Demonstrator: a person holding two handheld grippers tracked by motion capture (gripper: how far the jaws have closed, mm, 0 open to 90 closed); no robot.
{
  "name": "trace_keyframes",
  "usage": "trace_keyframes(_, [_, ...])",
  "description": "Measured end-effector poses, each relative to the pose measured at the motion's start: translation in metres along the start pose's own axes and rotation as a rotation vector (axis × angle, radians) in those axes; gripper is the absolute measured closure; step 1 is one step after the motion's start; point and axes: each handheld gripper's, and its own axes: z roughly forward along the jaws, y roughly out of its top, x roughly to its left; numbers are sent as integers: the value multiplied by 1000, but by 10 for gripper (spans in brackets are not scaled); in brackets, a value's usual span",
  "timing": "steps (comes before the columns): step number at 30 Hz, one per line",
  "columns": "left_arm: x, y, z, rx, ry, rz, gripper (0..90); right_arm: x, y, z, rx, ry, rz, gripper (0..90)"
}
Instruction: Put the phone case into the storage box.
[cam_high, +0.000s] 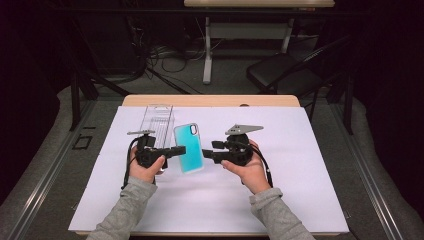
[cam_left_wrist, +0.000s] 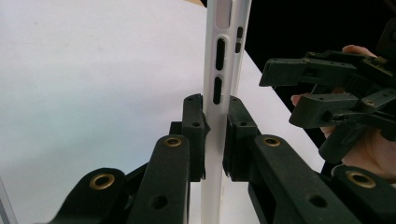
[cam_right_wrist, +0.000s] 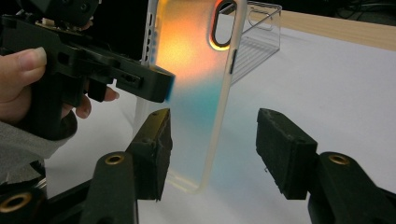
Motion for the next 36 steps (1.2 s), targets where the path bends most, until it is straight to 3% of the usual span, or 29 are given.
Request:
trace_keyframes(7, [-2, 0, -4, -3, -11, 15, 813, 3, -1, -4, 5, 20, 3, 377])
trace_keyframes(12, [-3, 1, -5, -1, -19, 22, 813, 6, -2, -6, 10, 23, -12, 373])
trace_keyframes(21, [-6, 1, -6, 6, -27, 37, 814, 4, -4, -12, 10, 41, 10, 379])
trace_keyframes(27, [-10, 0, -7, 15, -57, 64, 814, 3, -5, -14, 17, 80, 26, 413])
trace_keyframes(36, [-20, -2, -4, 34, -88, 86, 814, 3, -7, -14, 27, 93, 42, 444])
